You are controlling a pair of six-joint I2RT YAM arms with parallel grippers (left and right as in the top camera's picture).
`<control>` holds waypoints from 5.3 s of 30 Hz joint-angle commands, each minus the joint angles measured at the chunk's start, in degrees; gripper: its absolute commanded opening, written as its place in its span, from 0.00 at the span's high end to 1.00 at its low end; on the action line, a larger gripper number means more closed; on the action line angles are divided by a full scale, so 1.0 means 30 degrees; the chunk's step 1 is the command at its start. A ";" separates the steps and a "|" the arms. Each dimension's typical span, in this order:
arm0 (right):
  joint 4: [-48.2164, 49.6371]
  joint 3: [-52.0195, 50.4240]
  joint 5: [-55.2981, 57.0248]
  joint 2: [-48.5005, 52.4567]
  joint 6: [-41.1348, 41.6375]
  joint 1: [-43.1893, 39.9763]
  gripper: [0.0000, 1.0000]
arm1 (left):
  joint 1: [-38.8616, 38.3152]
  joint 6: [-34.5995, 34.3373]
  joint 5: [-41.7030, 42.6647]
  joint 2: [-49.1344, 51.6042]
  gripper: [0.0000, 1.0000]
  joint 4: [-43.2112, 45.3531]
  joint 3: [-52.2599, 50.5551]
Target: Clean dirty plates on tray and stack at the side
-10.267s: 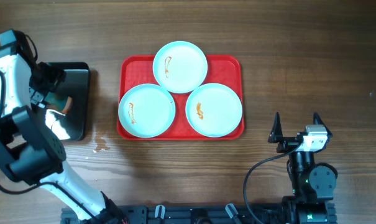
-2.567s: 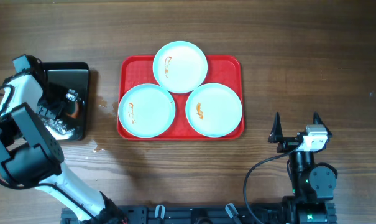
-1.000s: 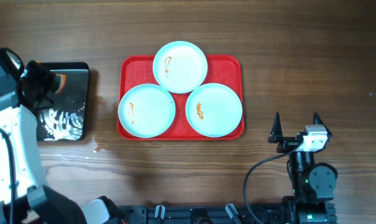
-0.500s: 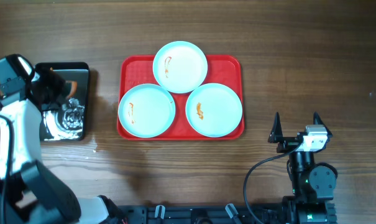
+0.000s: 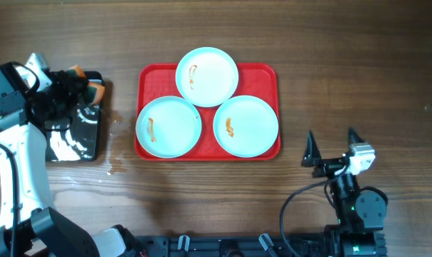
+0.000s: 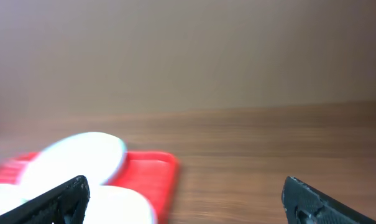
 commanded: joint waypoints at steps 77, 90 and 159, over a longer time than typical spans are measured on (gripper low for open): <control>-1.4768 3.1248 -0.4226 3.9109 0.2987 1.1963 0.22 | 0.1617 -0.2295 -0.8590 0.1625 0.96 -0.3475 0.0160; -1.4739 3.1183 0.1166 4.0260 0.4109 1.3515 0.36 | 0.1603 -0.2295 -0.8582 0.1625 0.96 -0.3490 0.0160; -1.1941 3.0869 0.1501 4.2424 0.4350 1.3566 0.86 | 0.0583 -0.1501 -0.3854 0.1617 0.96 -0.3978 0.0160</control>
